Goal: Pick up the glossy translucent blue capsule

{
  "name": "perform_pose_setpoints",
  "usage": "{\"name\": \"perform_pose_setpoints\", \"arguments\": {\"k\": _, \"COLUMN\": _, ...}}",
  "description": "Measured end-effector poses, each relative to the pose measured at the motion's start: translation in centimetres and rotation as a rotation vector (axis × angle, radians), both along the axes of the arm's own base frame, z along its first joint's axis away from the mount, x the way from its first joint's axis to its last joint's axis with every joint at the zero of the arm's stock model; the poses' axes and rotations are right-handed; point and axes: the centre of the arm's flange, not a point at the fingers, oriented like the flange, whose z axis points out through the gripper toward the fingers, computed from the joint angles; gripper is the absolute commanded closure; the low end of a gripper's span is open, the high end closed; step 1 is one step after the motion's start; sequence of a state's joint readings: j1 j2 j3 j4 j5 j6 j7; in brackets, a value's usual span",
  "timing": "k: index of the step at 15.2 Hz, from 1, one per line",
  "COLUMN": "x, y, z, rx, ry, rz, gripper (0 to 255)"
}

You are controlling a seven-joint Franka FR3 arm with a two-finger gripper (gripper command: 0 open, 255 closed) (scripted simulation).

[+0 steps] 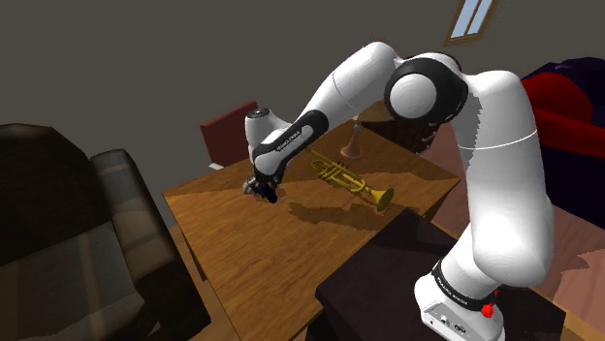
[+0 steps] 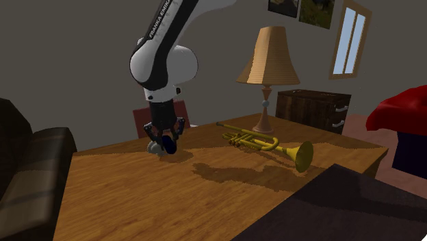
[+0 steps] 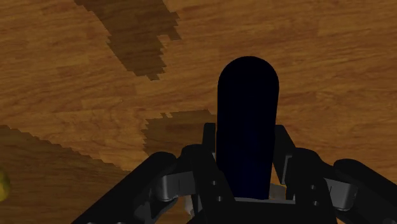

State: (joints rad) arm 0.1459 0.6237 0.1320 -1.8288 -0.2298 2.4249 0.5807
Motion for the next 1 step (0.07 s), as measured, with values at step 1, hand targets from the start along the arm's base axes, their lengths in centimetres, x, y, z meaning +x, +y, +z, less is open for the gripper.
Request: {"name": "perform_pose_setpoints", "arguments": {"k": 1, "x": 0.02, "y": 0.01, "z": 0.29, "rx": 0.0, "ry": 0.0, "rz": 0.0, "gripper": 255}}
